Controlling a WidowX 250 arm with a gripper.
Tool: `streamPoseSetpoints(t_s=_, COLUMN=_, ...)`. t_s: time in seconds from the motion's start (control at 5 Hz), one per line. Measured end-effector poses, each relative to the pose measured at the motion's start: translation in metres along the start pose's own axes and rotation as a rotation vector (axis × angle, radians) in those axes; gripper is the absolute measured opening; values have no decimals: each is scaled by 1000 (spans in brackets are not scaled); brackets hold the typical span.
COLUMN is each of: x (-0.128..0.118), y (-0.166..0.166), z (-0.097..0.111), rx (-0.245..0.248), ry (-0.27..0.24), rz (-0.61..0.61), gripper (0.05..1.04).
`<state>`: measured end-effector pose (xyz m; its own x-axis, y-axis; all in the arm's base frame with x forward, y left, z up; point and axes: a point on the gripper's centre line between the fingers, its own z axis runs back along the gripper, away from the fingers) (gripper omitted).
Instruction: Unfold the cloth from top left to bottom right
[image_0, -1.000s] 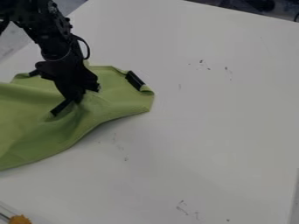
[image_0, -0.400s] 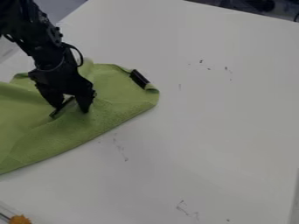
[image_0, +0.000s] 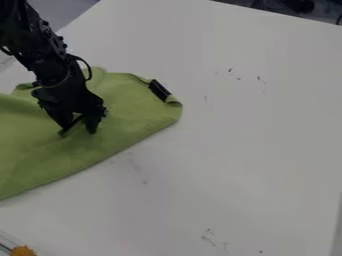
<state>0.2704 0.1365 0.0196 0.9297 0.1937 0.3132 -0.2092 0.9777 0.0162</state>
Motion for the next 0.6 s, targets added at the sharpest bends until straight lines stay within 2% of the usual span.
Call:
streamPoseSetpoints(t_s=0.2, x=0, y=1, z=1, rx=13, ry=2, rz=2, gripper=378)
streamPoseSetpoints(t_s=0.4, x=2, y=-1, z=7, rx=29, ry=-3, rz=-14, gripper=177)
streamPoseSetpoints(t_s=0.6, x=8, y=-6, z=19, rx=53, ry=-29, rz=-43, gripper=78)
